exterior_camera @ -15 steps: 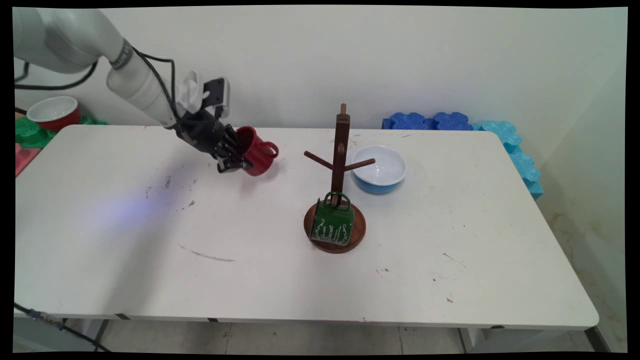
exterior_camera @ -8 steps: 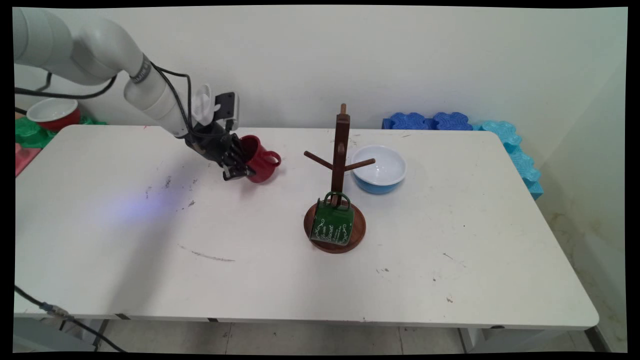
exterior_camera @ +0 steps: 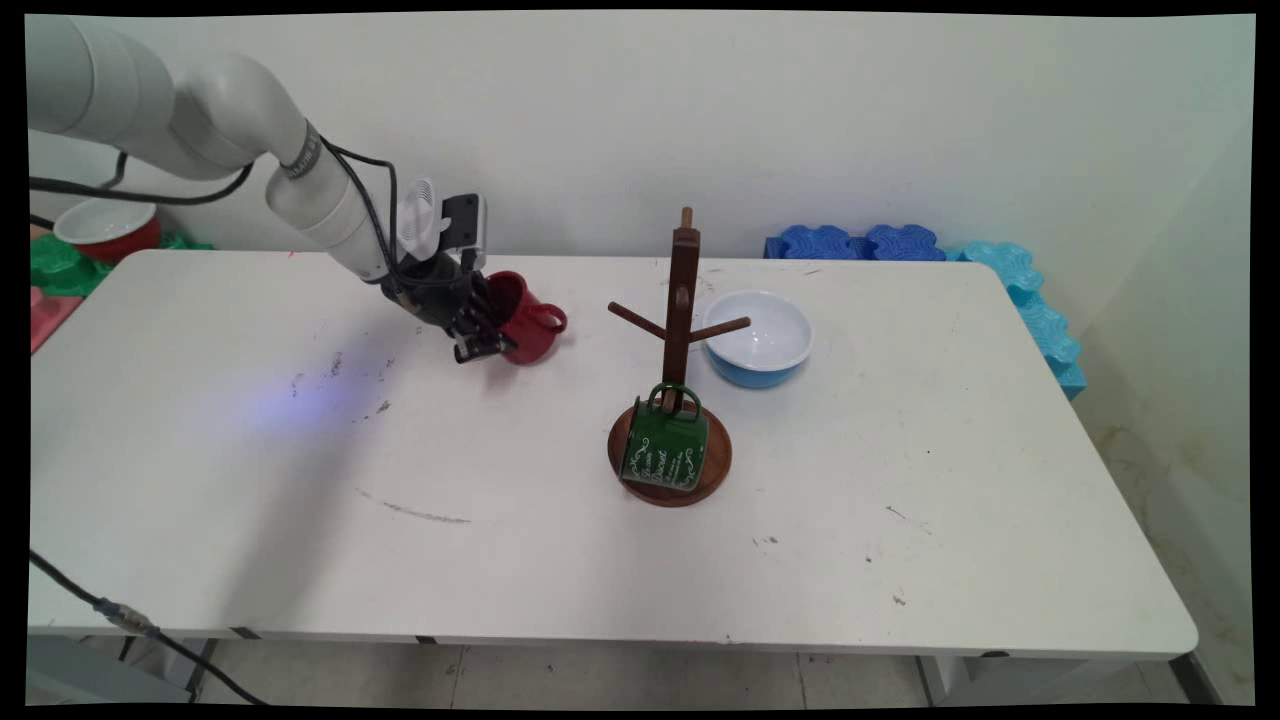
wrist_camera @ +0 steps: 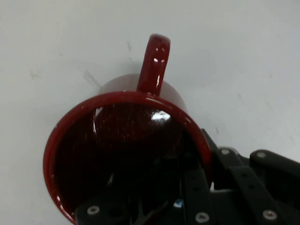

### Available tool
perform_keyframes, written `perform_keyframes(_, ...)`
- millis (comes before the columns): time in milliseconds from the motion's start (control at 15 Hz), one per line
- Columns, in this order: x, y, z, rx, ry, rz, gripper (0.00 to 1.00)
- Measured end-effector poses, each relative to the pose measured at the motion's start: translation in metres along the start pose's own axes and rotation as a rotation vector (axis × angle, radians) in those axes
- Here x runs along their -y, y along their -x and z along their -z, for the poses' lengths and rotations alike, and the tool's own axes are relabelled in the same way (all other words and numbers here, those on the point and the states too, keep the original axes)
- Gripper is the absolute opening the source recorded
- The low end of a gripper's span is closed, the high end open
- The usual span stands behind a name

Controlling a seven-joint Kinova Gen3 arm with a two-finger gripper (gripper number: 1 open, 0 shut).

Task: Place the picked object on the table

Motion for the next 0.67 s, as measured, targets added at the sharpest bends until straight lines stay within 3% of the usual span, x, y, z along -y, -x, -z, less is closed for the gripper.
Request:
perform_keyframes(67, 0.0001, -0.0001, -0.0026, 0.003, 0.001, -0.003, 0.0)
perform_keyframes(133, -0.0001, 0.0005, -0.0043, 0.005, 0.001, -0.004, 1.0)
perform_keyframes(667, -0.0007, 0.0015, -0.0125, 0.007, -0.001, -0.027, 1.0)
